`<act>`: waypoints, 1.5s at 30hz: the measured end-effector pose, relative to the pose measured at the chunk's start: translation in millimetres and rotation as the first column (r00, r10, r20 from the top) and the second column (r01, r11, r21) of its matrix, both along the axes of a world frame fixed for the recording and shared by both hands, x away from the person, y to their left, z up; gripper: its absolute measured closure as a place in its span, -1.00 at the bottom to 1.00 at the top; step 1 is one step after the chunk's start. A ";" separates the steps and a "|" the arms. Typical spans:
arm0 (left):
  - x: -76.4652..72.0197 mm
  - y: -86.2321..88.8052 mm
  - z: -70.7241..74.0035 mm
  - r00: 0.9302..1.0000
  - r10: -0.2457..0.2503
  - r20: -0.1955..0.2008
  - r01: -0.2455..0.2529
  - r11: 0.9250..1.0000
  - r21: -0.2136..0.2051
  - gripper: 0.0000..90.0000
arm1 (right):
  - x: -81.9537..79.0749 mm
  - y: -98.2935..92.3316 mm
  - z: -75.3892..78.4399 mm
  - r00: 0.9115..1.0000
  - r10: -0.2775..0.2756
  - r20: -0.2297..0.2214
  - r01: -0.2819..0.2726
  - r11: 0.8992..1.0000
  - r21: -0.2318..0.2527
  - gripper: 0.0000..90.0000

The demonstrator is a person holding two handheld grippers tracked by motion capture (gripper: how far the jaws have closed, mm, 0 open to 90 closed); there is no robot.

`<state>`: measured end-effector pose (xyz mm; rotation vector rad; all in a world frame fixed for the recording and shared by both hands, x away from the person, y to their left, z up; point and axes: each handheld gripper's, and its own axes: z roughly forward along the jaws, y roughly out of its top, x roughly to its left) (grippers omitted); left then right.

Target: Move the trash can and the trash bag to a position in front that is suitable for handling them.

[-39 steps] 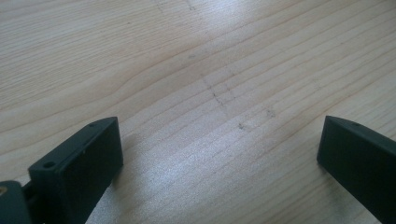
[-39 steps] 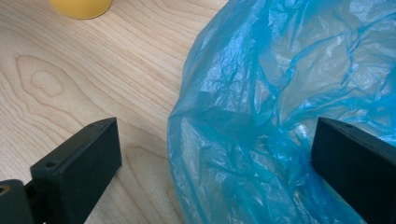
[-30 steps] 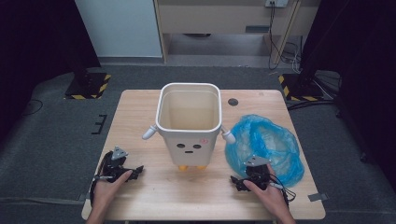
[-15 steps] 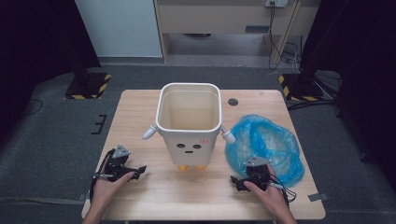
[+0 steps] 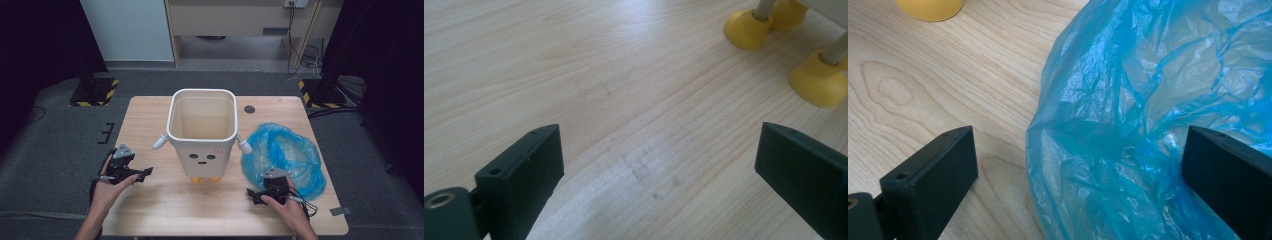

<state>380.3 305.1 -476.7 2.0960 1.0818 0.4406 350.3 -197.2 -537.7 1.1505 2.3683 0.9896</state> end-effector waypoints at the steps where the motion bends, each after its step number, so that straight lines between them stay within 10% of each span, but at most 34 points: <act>1: 1.3 0.1 1.8 1.000 -0.004 -0.001 0.004 1.000 0.003 -0.90 | -0.1 0.1 0.0 1.000 -0.001 0.000 0.001 1.000 0.000 -0.96; 16: 28.9 5.0 20.5 0.999 -0.027 0.029 0.025 0.997 0.076 -0.87 | -0.4 0.2 -0.1 1.000 -0.005 0.000 0.005 1.000 0.000 -0.96; 36: 53.0 25.2 77.4 0.996 -0.043 0.080 0.039 0.998 0.052 -0.87 | -0.6 0.4 0.0 1.000 -0.009 0.000 0.009 1.000 0.000 -0.96; 45: 55.0 30.2 103.8 0.992 -0.100 0.081 0.103 0.994 -0.027 -0.88 | -0.7 0.4 0.0 1.000 -0.009 -0.001 0.009 1.000 0.000 -0.96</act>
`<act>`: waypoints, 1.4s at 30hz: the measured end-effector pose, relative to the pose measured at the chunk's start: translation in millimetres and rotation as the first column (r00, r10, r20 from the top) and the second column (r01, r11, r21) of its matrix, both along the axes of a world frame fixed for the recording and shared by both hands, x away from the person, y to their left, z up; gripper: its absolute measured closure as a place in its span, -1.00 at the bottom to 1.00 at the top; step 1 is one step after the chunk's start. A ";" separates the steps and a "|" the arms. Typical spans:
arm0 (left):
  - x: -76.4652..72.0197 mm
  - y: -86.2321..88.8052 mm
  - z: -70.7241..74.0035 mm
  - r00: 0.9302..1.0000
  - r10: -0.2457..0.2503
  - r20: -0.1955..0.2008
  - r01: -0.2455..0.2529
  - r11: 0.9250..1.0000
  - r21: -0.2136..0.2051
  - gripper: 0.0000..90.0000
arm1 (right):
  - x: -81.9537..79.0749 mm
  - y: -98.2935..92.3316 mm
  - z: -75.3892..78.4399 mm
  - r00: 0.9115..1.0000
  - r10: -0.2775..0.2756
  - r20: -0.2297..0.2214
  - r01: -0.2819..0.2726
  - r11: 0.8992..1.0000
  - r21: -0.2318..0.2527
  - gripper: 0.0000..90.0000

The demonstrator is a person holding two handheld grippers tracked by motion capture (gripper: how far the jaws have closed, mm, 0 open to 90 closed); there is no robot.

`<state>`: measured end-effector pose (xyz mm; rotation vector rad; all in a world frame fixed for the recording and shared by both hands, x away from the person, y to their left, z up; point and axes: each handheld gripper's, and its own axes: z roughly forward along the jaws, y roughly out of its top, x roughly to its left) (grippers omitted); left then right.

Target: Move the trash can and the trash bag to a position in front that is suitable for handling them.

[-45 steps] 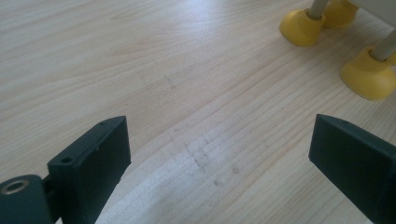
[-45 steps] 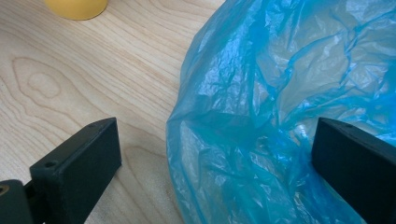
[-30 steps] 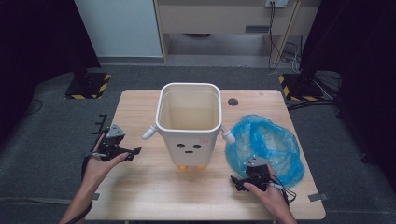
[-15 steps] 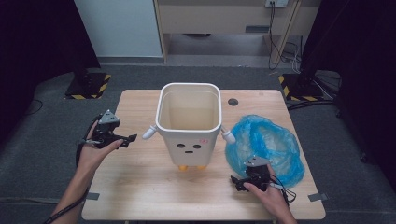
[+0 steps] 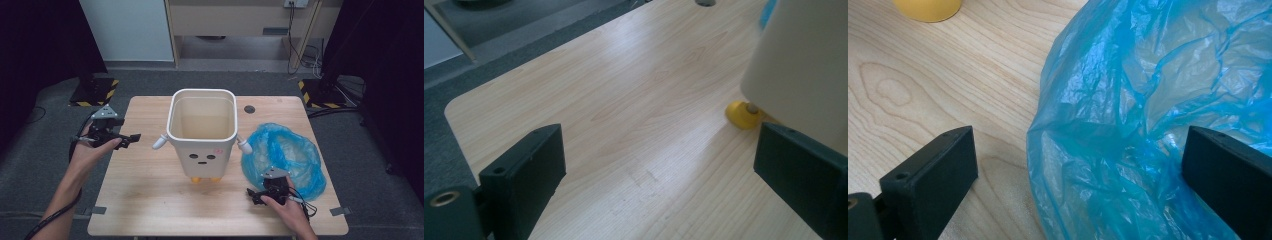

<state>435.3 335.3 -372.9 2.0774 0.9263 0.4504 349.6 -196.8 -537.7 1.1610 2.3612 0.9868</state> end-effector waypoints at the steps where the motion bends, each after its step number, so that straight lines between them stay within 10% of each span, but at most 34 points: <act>1: 0.0 -0.2 2.0 1.000 -0.006 0.001 0.006 1.000 -0.004 -0.88 | 0.0 0.0 0.0 1.000 0.000 0.000 0.000 1.000 0.000 -0.96; 18: 7.3 -7.1 24.3 0.996 -0.087 -0.009 0.086 0.993 -0.083 -0.87 | -0.1 0.1 0.0 1.000 -0.002 0.001 0.002 1.000 0.000 -0.96; 42: 2.0 -47.5 88.4 0.985 -0.164 0.061 0.168 0.983 -0.071 -0.88 | 0.0 0.0 -0.1 1.000 0.000 0.000 0.000 1.000 0.000 -0.96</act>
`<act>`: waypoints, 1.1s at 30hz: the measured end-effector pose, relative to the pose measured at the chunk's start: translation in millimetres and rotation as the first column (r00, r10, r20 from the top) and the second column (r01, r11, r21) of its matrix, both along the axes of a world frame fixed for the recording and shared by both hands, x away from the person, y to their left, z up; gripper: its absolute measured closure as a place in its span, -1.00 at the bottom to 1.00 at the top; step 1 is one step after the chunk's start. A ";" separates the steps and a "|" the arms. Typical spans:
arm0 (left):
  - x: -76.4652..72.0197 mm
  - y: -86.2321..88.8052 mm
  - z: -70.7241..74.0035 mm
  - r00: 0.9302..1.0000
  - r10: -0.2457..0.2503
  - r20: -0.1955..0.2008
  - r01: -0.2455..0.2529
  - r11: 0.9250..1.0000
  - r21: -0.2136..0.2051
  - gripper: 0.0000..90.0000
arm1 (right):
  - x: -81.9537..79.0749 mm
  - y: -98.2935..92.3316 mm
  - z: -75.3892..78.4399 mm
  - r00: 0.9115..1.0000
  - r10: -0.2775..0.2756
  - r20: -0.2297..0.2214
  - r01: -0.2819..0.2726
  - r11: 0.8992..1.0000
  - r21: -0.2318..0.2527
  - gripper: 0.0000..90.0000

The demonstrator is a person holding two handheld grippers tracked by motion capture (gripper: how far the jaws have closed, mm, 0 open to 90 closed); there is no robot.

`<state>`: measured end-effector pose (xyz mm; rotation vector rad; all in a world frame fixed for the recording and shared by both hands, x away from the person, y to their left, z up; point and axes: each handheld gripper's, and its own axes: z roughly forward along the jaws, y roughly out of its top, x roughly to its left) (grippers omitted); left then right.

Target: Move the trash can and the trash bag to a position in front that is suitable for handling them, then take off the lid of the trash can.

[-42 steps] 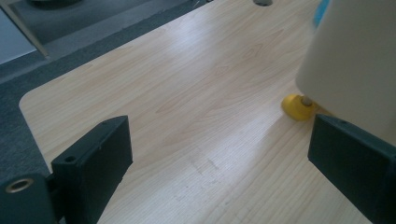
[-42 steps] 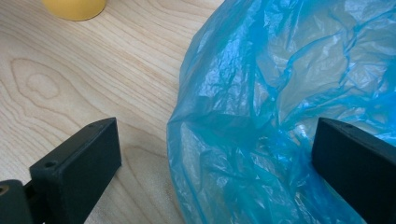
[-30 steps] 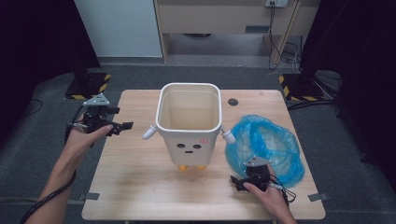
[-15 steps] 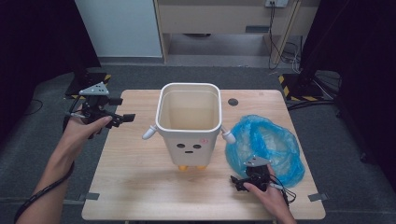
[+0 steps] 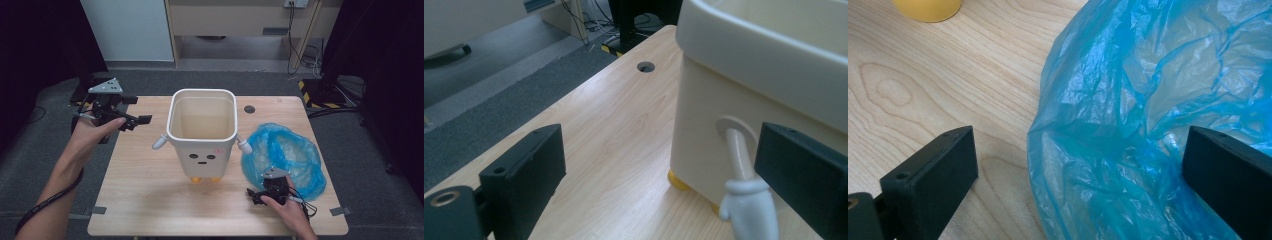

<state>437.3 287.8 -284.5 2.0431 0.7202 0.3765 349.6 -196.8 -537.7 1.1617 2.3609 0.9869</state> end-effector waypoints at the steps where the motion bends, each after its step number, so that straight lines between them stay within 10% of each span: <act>1: 0.1 -1.8 1.7 1.000 -0.003 0.004 0.003 1.000 -0.001 -0.88 | 0.0 0.0 0.0 1.000 0.000 0.000 0.000 1.000 0.000 -0.96; 33: 26.3 -77.8 41.5 0.997 -0.051 0.063 0.048 0.998 0.040 -0.88 | -0.2 0.1 0.1 1.000 -0.001 -0.002 0.001 1.000 0.003 -0.96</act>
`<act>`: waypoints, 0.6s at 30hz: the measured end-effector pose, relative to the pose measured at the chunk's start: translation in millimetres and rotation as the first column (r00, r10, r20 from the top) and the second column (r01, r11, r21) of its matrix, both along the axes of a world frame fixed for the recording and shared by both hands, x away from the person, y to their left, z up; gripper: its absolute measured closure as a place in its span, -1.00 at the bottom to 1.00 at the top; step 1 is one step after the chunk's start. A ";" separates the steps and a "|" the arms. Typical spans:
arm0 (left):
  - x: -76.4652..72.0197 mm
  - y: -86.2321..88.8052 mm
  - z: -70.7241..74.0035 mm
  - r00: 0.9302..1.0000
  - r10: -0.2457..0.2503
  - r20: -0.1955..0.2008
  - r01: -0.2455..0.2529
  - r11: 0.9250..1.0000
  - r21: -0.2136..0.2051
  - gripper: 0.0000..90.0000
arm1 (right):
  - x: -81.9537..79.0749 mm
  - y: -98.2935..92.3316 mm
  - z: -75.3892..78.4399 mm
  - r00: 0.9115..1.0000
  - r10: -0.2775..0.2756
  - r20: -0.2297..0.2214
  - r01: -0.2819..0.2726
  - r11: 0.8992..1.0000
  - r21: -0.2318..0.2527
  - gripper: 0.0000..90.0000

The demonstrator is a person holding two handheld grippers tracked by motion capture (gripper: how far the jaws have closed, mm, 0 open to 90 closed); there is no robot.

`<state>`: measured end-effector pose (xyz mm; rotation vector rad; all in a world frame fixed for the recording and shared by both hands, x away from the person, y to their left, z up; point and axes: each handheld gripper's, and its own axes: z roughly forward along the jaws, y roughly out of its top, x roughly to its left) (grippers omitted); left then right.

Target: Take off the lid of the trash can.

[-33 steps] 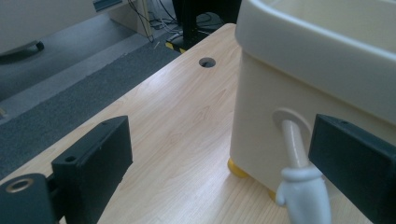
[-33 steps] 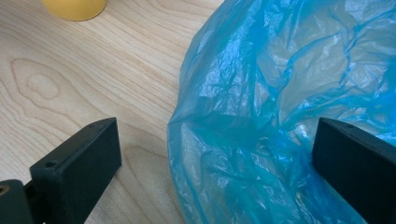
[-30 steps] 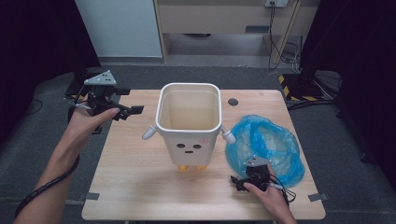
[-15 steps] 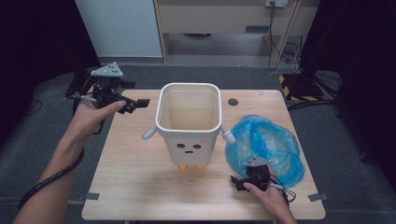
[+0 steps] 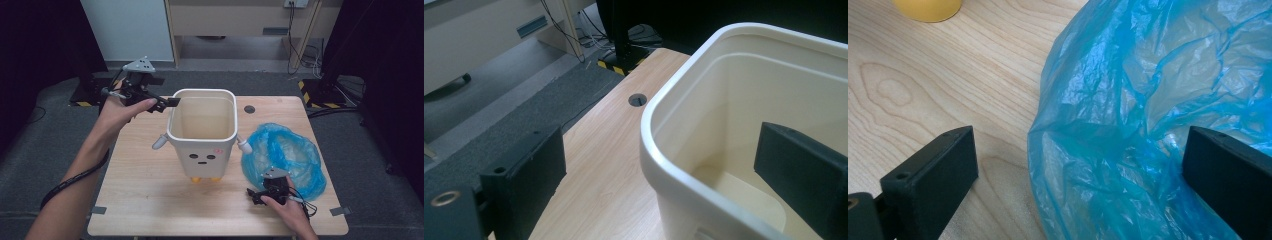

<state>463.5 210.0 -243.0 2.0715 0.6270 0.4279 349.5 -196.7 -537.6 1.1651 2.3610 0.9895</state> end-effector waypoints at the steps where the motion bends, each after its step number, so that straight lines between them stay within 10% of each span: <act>1: 1.0 -2.2 -0.5 1.000 0.000 -0.002 0.000 1.000 0.000 -0.88 | 0.1 -0.1 -0.1 1.000 0.001 0.001 -0.001 1.000 -0.001 -0.96; 18: 21.3 -20.7 -15.0 0.999 0.046 0.012 -0.045 0.998 -0.039 -0.56 | 0.0 -0.6 -0.1 1.000 0.004 0.003 -0.004 1.000 0.001 -0.96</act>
